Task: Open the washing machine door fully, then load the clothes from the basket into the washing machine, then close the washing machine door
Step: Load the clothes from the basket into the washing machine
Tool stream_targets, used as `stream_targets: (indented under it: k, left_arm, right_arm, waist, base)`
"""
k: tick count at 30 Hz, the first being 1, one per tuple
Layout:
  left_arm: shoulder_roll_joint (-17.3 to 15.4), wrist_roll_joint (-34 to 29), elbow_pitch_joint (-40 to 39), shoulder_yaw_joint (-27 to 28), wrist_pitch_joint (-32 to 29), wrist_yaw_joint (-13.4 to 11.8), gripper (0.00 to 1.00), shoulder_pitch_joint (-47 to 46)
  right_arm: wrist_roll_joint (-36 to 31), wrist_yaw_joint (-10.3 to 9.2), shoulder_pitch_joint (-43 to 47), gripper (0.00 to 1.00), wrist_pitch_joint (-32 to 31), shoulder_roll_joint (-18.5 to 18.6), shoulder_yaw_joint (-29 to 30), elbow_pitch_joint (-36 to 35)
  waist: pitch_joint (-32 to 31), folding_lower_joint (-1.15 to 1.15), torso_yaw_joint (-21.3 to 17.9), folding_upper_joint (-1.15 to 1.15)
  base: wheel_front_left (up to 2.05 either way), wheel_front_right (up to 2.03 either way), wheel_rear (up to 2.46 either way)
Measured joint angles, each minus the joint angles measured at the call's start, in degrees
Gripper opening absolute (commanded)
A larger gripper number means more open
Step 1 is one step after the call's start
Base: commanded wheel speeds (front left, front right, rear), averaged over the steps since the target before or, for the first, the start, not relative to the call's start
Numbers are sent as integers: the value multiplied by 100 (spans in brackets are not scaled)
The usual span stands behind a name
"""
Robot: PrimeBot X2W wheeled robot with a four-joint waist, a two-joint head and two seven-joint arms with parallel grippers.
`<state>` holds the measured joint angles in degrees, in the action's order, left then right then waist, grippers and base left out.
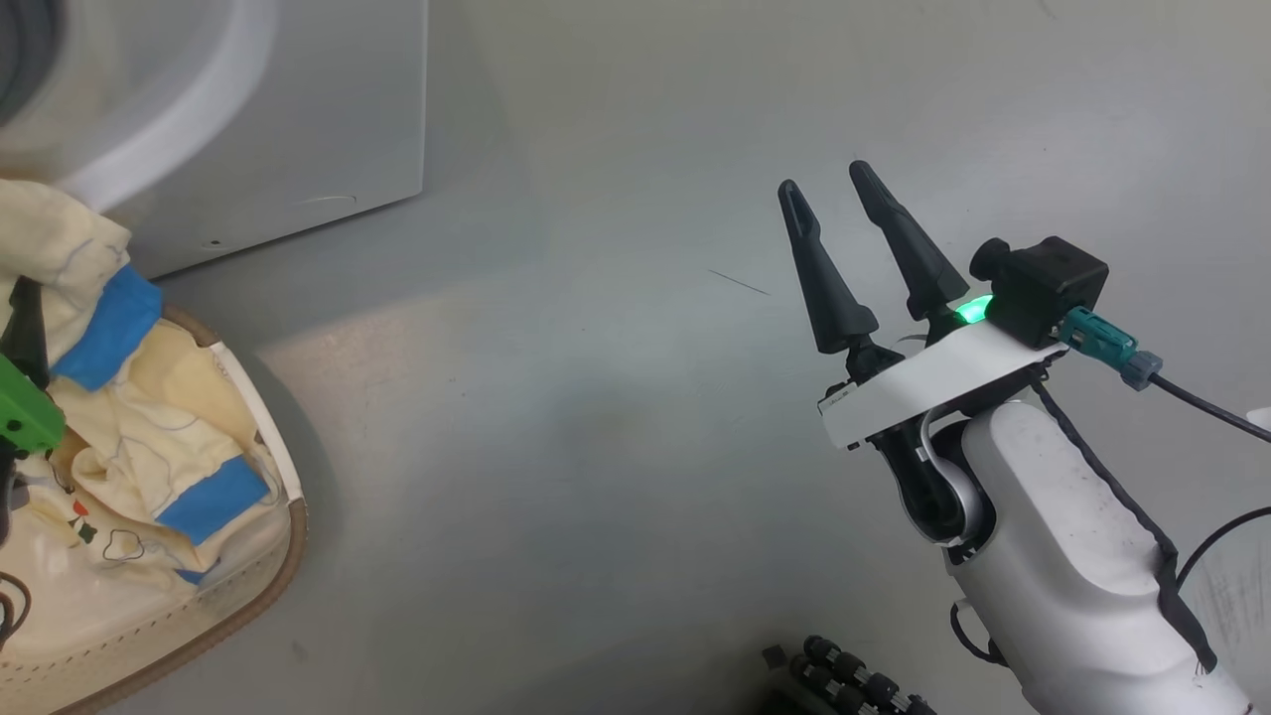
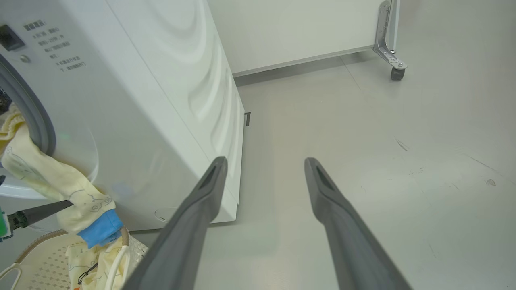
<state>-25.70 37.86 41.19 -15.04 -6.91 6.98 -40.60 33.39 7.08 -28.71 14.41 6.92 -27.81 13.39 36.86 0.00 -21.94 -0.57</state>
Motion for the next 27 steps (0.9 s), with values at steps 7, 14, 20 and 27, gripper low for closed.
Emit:
stream_targets:
  k: [7, 14, 20, 27]
  left_arm:
    - [14, 182, 193, 76, 241, 0, 100, -234]
    - [93, 192, 299, 8, 572, 0, 96, -317]
    - [71, 174, 370, 0, 949, 0, 100, -532]
    - [80, 170, 478, -45, 1228, 0, 100, -592]
  right_arm:
    - [-26, 0, -4, 100, 0, -1, -1, 7]
    - [-64, 0, -100, 100, 0, -5, -21, 21]
    - [-74, 0, -109, 100, 0, -5, -24, 42]
    - [-74, 0, -112, 100, 0, -5, -40, 62]
  waist:
    - [39, 0, 17, 0]
    - [51, 0, 83, 0]
    - [35, 0, 148, 0]
    - [19, 0, 190, 0]
  base:
    - [0, 0, 0]
    - [0, 0, 0]
    - [0, 0, 0]
    - [0, 0, 0]
